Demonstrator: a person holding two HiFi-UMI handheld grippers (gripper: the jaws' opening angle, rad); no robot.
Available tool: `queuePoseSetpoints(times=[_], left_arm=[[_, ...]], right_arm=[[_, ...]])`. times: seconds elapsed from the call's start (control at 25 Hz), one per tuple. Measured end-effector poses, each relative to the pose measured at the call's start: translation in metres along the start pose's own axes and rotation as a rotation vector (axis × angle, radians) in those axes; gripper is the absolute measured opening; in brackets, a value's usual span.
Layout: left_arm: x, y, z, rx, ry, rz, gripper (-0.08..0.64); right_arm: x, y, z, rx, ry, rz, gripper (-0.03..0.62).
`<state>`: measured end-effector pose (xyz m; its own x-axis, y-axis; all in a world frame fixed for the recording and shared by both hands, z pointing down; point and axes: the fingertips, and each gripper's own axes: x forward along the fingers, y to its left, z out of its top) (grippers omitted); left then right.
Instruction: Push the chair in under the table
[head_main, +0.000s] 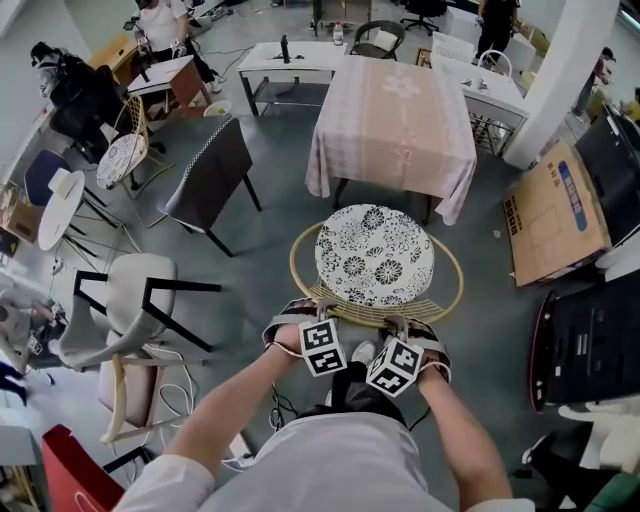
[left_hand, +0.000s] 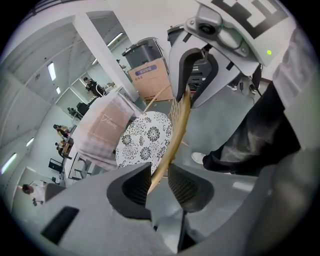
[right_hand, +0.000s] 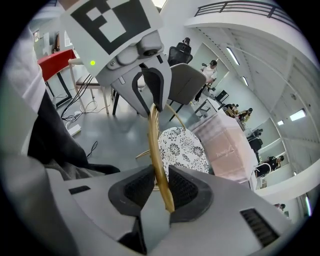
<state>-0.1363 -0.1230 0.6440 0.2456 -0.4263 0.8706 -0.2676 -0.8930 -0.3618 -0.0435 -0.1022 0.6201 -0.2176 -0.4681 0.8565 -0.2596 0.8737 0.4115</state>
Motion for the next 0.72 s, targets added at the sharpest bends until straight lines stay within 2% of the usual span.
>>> queuePoseSetpoints(times=[0.48, 0.72], left_arm=[[0.040, 0.076, 0.018, 0.020, 0.062, -0.015, 0.101], [0.055, 0.107, 0.027, 0.017, 0.095, 0.001, 0.101]], right_arm=[[0.037, -0.076, 0.005, 0.016, -0.047, 0.013, 0.077], [0.052, -0.108, 0.004, 0.041, -0.069, 0.019, 0.078]])
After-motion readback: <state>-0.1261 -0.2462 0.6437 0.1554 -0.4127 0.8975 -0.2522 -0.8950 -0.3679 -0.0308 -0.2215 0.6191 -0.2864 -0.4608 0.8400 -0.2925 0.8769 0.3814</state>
